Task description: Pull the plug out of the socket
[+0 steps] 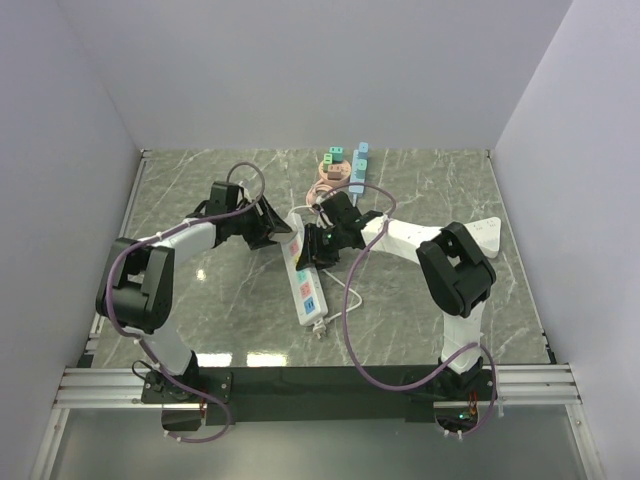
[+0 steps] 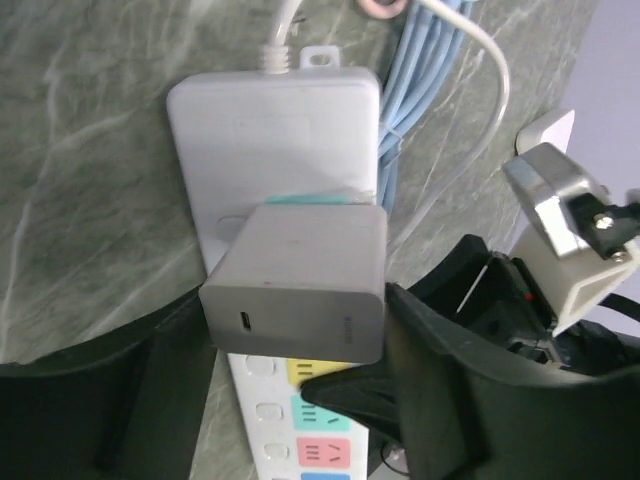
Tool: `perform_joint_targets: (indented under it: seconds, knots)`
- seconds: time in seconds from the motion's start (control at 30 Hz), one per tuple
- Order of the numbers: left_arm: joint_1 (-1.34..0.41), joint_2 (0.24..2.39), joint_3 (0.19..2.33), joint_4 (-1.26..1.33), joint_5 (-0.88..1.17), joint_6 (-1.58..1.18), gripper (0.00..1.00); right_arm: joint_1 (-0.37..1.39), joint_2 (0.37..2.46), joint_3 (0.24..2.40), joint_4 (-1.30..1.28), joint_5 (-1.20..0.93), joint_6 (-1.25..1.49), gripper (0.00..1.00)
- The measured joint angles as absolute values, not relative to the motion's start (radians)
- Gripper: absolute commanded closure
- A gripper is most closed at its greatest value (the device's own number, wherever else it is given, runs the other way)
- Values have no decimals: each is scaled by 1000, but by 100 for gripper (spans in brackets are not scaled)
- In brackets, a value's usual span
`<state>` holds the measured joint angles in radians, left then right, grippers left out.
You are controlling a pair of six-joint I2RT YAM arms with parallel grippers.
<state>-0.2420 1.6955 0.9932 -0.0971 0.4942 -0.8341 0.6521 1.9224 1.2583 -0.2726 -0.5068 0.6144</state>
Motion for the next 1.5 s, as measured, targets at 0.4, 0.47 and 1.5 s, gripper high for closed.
perform_joint_targets:
  seconds: [0.4, 0.47, 1.5]
  knots:
    - [-243, 1664, 1005, -150, 457, -791, 99, 656, 1960, 1278, -271, -519, 621, 100]
    - [-228, 1638, 1005, -212, 444, -773, 99, 667, 1973, 1286, -263, -540, 620, 100]
    - [158, 1433, 907, -352, 416, -664, 99, 643, 2011, 1315, -240, -548, 664, 100]
